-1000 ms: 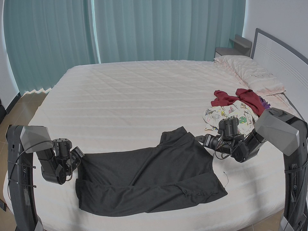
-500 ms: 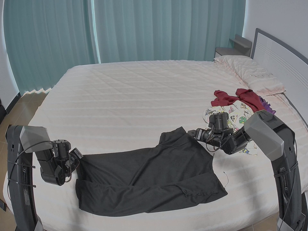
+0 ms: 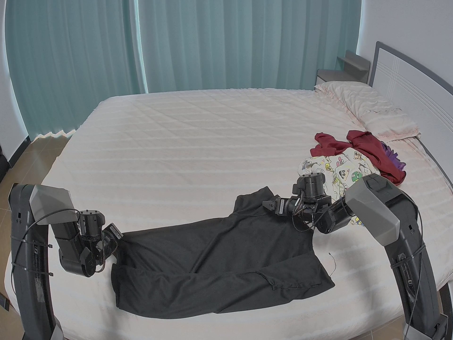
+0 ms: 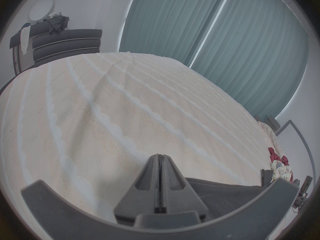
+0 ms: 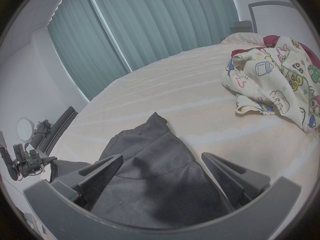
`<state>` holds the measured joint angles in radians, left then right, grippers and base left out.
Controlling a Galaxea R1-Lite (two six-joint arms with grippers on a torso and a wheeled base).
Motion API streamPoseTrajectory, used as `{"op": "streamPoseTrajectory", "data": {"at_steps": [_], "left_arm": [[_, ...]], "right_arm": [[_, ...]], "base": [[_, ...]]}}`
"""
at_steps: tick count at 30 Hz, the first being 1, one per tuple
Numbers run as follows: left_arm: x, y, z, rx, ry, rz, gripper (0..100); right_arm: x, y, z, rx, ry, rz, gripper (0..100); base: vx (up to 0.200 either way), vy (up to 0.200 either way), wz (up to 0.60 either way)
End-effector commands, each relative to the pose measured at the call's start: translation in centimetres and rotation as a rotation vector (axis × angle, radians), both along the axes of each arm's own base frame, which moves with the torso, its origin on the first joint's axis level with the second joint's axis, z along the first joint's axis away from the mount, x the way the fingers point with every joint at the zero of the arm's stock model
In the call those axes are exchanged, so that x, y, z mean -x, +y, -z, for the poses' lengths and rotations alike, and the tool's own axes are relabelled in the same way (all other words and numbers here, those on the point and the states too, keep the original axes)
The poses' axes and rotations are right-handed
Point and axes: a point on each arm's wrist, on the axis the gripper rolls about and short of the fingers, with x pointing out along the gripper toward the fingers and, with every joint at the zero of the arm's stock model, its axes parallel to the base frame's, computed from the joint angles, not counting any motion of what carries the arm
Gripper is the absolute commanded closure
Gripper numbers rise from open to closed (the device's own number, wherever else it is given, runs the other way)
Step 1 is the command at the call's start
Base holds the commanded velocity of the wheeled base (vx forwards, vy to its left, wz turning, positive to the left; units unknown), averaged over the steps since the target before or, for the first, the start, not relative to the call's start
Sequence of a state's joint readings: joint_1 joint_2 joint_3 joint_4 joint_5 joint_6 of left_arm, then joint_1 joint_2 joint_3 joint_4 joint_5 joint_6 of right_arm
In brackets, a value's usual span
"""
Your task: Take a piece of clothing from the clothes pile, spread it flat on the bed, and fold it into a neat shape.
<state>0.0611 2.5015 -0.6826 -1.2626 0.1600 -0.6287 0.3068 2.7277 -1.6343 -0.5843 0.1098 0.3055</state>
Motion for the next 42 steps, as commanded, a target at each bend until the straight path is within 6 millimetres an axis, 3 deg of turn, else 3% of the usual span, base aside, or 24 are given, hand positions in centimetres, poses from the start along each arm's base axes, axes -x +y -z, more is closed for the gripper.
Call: {"op": "streamPoseTrajectory", "data": {"at_steps": [1,2,3,15,20,28,38,42], "left_arm": [[0.0,0.0,0.0,0.001,0.002,0.0,100],[0.1,0.0,0.1,0.001,0.003,0.002,100],[0.1,-0.1,0.1,0.001,0.005,0.002,100],[0.0,0.0,-0.2,-0.003,-0.004,-0.005,100],[-0.5,0.4,-0.9,-0.004,-0.039,-0.057,100],[-0.3,0.1,-1.0,-0.004,-0.037,-0.059,100],[-0.1,0.1,-1.3,-0.005,-0.056,-0.052,100],[-0.1,0.1,-1.2,-0.005,-0.054,-0.052,100]], "right_arm": [[-0.1,0.3,1.0,0.002,0.007,-0.005,0],[-0.2,0.3,1.1,0.002,0.006,-0.005,0],[-0.2,0.3,1.3,0.001,0.006,-0.003,100],[-0.6,-0.1,0.1,0.014,-0.056,0.063,100],[-0.7,-0.3,-2.2,0.012,-0.096,0.092,100],[0.2,-2.5,-5.3,0.007,-0.107,0.14,100],[1.2,-3.7,-6.2,0.009,-0.094,0.155,100],[2.7,-4.0,-4.9,0.035,-0.031,0.136,100]], "base": [[0.0,0.0,0.0],[0.0,0.0,0.0],[0.0,0.0,0.0],[0.0,0.0,0.0],[0.0,0.0,0.0],[0.0,0.0,0.0],[0.0,0.0,0.0],[0.0,0.0,0.0]]}}
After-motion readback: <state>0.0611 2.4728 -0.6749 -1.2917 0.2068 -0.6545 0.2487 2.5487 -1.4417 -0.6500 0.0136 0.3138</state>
